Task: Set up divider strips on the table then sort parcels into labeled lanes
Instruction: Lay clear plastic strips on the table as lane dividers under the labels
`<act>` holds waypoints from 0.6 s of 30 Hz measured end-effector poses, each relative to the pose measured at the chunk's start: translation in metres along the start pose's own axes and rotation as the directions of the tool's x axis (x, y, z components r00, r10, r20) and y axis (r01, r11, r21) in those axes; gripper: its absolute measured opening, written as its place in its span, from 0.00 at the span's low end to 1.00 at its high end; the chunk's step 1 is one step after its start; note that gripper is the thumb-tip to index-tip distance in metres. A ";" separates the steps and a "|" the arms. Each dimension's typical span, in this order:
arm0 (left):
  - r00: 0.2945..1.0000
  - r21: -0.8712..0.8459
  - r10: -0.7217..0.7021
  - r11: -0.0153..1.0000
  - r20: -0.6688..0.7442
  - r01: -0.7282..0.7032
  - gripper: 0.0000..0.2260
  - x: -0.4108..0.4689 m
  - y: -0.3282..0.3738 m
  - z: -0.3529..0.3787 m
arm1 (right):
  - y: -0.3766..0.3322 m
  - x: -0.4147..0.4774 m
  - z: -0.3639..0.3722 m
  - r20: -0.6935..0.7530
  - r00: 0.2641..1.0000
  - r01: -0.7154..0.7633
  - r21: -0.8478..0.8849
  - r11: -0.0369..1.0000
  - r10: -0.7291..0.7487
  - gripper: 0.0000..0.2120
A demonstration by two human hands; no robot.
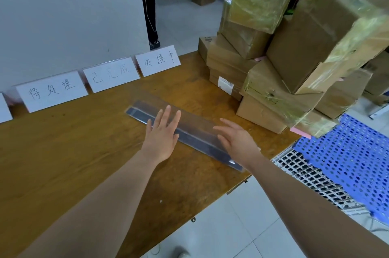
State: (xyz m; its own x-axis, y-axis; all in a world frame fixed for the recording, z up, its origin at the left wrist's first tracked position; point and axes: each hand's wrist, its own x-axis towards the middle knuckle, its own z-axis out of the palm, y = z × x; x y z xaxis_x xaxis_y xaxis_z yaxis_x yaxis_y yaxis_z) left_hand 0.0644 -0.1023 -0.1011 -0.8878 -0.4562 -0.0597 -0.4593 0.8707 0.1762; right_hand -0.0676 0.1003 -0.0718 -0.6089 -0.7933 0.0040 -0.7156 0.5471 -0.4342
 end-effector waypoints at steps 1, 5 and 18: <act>0.999 -0.034 -0.003 0.999 -0.053 0.001 0.27 -0.002 -0.001 -0.002 | -0.001 0.001 0.000 -0.017 1.000 -0.008 0.023 1.000 0.008 0.14; 0.980 -0.357 -0.100 0.934 -0.173 0.032 0.14 0.003 -0.005 -0.016 | -0.003 0.009 0.004 -0.014 0.991 -0.127 0.134 0.983 0.130 0.06; 0.869 -0.684 -0.477 0.679 -0.133 0.268 0.11 -0.015 -0.032 -0.047 | -0.059 0.014 0.011 -0.029 0.999 -0.026 0.193 0.981 0.032 0.08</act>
State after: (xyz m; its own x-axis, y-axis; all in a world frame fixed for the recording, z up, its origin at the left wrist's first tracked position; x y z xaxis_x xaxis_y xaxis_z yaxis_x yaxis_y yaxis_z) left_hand 0.0937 -0.1324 -0.0601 -0.5488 -0.8359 -0.0053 -0.5303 0.3432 0.7753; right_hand -0.0306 0.0539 -0.0561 -0.6412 -0.7672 0.0164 -0.6202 0.5056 -0.5998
